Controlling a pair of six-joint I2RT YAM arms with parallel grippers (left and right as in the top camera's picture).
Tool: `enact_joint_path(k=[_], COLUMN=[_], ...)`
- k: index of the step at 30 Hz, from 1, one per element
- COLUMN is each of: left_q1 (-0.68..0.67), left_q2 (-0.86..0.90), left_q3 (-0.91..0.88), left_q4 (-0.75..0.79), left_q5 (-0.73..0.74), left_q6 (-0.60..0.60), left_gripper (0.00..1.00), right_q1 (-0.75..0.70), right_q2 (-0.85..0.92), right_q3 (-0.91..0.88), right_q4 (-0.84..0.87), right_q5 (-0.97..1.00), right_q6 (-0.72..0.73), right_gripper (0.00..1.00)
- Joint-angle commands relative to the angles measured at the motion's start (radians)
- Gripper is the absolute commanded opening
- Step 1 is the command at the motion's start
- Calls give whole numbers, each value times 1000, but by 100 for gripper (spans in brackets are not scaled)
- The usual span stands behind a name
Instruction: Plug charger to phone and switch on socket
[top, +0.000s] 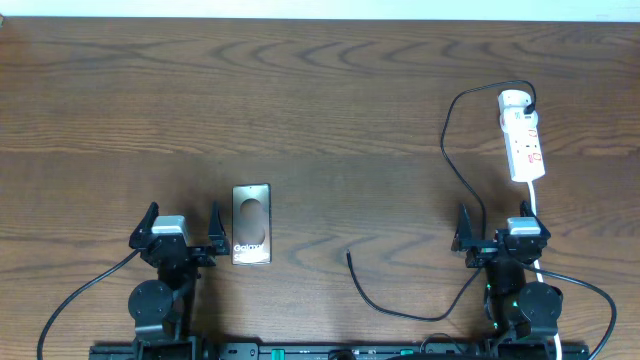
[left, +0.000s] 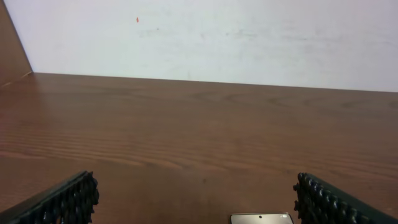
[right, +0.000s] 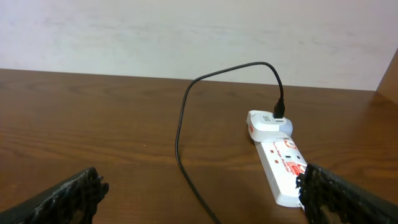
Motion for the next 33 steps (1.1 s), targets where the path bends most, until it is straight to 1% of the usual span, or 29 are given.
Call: enact_joint_path(k=[1, 25, 28, 32, 33], left_q1=[-3, -3, -3, -3, -3], left_q2=[0, 0, 0, 0, 0], left_q3=[-15, -15, -15, -4, 12], left_q4=[-37, -37, -29, -3, 0], left_q5=[6, 6, 6, 56, 66], left_q6=[-5, -5, -26, -29, -47], left_gripper=[99, 99, 99, 99, 99], right_q1=[8, 8, 8, 8, 8], right_q2=[-6, -6, -6, -6, -6], right_q3=[-1, -1, -1, -1, -1], right_q4=[-5, -5, -5, -5, -5], right_q5=[13, 13, 13, 13, 13], right_q6=[-8, -8, -8, -8, -8], right_gripper=[99, 99, 99, 99, 99])
